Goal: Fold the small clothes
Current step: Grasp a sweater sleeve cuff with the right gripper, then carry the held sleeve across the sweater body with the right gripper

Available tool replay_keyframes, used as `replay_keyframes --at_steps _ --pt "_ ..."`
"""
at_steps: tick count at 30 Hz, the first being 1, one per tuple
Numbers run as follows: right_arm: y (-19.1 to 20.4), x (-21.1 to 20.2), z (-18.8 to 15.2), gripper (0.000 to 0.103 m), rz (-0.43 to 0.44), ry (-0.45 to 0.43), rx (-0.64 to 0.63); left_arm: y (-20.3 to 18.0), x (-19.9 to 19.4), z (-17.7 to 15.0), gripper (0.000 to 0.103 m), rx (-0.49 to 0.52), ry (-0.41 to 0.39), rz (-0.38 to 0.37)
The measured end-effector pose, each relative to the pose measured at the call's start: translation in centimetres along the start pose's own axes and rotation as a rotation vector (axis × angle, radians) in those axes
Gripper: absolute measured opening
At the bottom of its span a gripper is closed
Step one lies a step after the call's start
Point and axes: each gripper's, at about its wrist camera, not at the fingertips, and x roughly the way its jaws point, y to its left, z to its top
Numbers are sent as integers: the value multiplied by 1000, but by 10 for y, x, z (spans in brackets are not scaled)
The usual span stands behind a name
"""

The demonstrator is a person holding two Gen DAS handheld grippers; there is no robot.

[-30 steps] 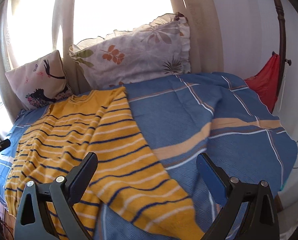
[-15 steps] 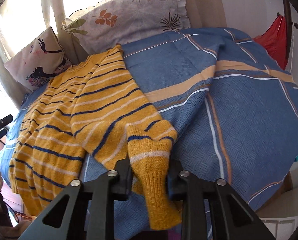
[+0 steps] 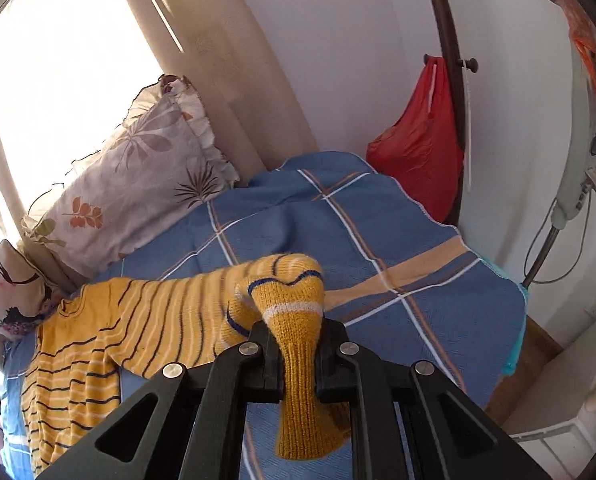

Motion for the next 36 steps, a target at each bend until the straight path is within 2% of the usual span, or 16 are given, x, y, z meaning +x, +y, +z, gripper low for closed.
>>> replay_keyframes --at_steps 3,7,13,16,20,24,25,26,27,28,30,31,34,36 --pt "56 3 1 10 104 23 -87 19 0 4 101 -32 -13 17" --pt "153 16 -5 10 277 82 -212 44 -2 6 101 -72 -28 28" --pt "305 51 -40 10 506 202 -390 81 0 1 101 -111 -17 52" --pt "370 84 -70 10 546 281 -466 101 1 -2 101 -141 -10 76" --pt "437 131 -110 10 502 357 -575 126 2 -4 101 -170 -3 105" --pt "468 163 -138 15 484 429 -604 141 2 -6 101 -186 -3 123" --pt "472 167 -142 22 505 465 -589 144 3 -6 101 -189 -1 126" --pt "476 167 -145 31 566 501 -562 146 5 -6 101 -195 2 126" --pt "476 166 -145 51 641 532 -526 149 7 -7 101 -202 6 124" --pt "476 162 -145 60 701 550 -499 150 10 -7 101 -208 11 121" --pt "478 151 -141 61 763 554 -501 152 15 -9 101 -214 22 115" --pt "480 143 -138 61 770 528 -519 152 17 -9 101 -215 27 110" --pt "475 121 -129 63 726 423 -566 151 20 -11 101 -215 35 96" --pt "468 115 -127 63 696 417 -576 151 20 -12 101 -216 36 92"
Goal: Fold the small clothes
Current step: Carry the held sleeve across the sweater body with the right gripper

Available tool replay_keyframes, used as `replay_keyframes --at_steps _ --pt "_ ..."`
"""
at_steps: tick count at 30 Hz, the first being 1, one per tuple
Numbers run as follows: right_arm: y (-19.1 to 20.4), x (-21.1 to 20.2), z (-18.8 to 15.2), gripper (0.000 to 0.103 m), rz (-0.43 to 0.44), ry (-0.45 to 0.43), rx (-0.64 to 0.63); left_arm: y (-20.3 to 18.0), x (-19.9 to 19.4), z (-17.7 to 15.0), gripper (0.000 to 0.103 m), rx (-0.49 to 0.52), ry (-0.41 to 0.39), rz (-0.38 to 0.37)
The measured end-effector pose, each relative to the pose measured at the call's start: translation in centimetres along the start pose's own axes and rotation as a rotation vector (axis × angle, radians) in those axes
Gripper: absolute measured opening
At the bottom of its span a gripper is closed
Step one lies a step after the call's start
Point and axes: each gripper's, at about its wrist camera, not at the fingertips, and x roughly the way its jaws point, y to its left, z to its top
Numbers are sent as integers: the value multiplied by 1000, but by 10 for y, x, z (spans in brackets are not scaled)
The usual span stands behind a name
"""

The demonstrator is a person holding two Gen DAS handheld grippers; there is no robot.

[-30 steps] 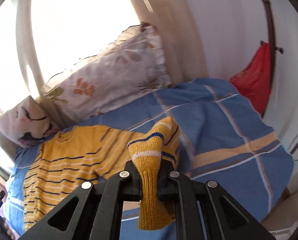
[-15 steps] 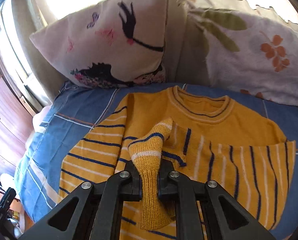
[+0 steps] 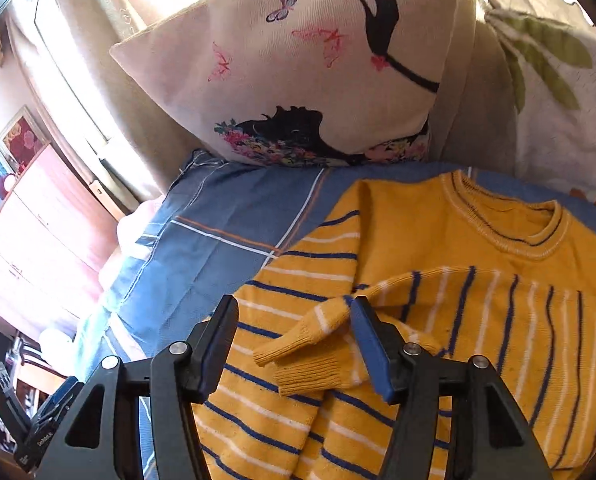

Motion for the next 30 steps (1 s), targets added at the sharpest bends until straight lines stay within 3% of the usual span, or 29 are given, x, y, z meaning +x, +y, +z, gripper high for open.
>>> replay_keyframes --at_steps 3,7,9,11,14,19,20,21,22,24,30 --pt "8 -6 -16 63 39 57 1 3 -1 1 101 -6 -4 1" --pt "33 -24 -63 63 189 138 -34 13 -4 3 101 -30 -12 15" --pt "47 -27 -87 63 221 174 -73 17 -5 4 101 -42 -13 16" --pt "57 -30 -109 63 175 181 -123 17 -6 3 101 -47 -12 10" --pt "62 -26 -130 63 37 186 -188 14 -12 0 101 -35 -20 -1" --pt "56 -9 -143 62 46 217 -165 11 -23 -4 101 -27 -31 -23" --pt "59 -6 -143 56 47 214 -174 12 -25 -4 101 -28 -35 -25" --pt "64 -3 -142 29 46 216 -182 14 -27 -4 101 -33 -41 -25" --pt "69 0 -139 16 53 218 -184 17 -30 -4 101 -39 -48 -24" --pt "86 4 -128 10 61 181 -195 24 -36 -1 101 -58 -68 -18" --pt "172 30 -79 11 187 104 -294 52 -55 8 101 -108 -125 33"
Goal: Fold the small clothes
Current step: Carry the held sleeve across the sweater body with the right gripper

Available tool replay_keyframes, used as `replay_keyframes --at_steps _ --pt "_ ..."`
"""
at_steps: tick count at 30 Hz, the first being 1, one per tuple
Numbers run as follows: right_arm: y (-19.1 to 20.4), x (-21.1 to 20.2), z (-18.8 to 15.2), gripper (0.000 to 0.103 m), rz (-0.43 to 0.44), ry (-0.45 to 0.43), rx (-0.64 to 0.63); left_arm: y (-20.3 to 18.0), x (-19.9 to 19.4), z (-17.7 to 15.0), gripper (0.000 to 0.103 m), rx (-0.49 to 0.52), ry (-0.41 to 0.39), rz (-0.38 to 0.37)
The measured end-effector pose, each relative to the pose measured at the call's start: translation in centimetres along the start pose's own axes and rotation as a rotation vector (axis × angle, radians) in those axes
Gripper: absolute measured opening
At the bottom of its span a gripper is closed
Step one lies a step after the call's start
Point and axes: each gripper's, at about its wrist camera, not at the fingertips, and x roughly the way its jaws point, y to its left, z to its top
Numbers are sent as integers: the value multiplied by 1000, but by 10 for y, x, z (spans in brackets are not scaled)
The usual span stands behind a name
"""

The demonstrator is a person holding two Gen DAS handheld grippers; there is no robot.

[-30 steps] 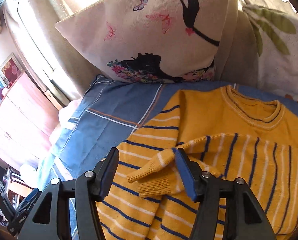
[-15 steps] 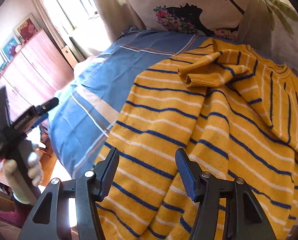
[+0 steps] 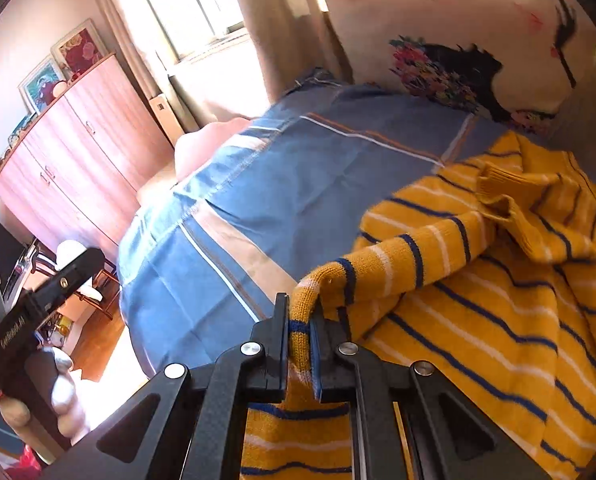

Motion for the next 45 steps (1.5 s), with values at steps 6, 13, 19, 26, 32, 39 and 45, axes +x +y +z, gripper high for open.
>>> replay_keyframes --at_steps 6,13,19,26,32,39,45 --pt "19 36 26 43 90 46 -32 19 -2 4 101 -8 -7 45" --pt "-63 -13 12 48 -5 26 113 33 22 3 101 -32 31 50" --pt "-52 6 -36 53 90 146 123 30 38 -2 101 -35 73 31" --pt "1 39 -57 52 -53 151 -70 32 29 3 101 -33 54 35" --pt "-13 8 -36 10 10 88 5 24 22 6 101 -22 49 22" --pt "-105 -145 -2 10 -90 -217 210 -12 14 7 101 56 36 -19" --pt "-233 -231 -34 12 -399 -260 448 -56 19 -2 101 132 64 -74"
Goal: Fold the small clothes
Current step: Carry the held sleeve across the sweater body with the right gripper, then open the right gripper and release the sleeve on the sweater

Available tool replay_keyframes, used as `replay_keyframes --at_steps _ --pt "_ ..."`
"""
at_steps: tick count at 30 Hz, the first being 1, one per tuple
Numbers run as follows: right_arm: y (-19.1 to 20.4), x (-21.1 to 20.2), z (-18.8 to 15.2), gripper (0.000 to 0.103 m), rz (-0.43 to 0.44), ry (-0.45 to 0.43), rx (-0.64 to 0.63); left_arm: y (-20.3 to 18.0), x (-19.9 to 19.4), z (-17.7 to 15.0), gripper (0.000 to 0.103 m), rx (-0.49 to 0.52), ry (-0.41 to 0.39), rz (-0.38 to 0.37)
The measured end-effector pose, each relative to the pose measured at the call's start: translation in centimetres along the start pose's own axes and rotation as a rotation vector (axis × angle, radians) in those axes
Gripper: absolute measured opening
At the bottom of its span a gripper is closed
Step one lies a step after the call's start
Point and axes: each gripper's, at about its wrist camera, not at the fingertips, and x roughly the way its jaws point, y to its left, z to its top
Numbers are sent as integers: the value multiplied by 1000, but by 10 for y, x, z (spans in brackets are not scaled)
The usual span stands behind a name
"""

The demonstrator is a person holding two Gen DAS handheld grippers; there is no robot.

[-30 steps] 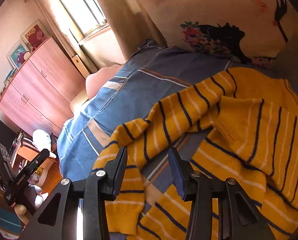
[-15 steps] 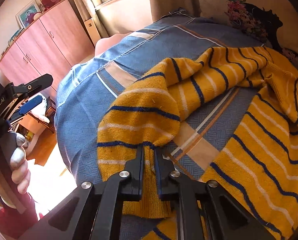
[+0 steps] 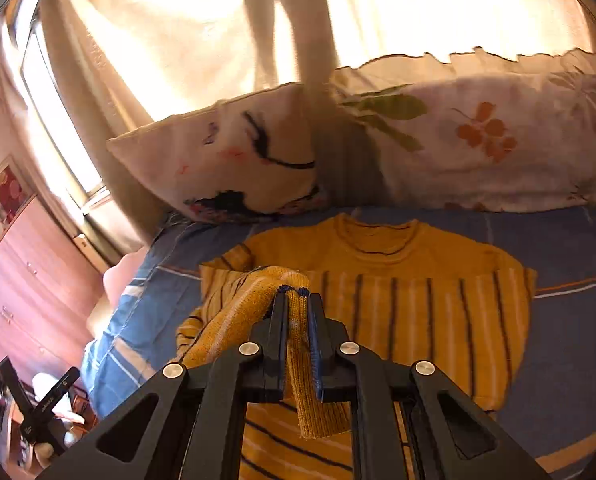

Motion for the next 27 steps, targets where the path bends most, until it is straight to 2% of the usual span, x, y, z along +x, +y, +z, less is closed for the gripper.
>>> replay_keyframes --at_steps 2,3,4,5,7,8,11,14,18,23,27 --pt "-39 17 -2 14 -194 55 17 -18 3 -2 101 25 11 -27" --pt "-55 20 -8 16 -257 71 36 -27 3 -3 101 43 13 -38" --pt "-72 17 -14 16 -239 71 58 -38 2 -4 101 65 11 -44" --pt "-79 11 -19 18 -186 60 80 -47 2 -5 101 89 10 -43" --pt "-86 2 -27 49 -128 26 106 -65 5 -8 101 130 16 -43" --pt "-87 -2 -30 54 -125 9 105 -74 7 -8 101 144 25 -52" --pt "-89 -4 -39 55 -120 4 86 -100 17 -7 101 180 62 -92" --pt "-96 4 -50 55 -98 42 88 -128 30 -5 101 220 94 -122" --pt "-108 20 -65 56 -85 82 113 -165 55 -6 101 285 122 -130" --pt "-114 23 -76 56 -76 87 124 -197 108 -4 101 335 207 -131" --pt "-123 30 -80 56 -78 89 143 -210 149 1 101 335 239 -116"
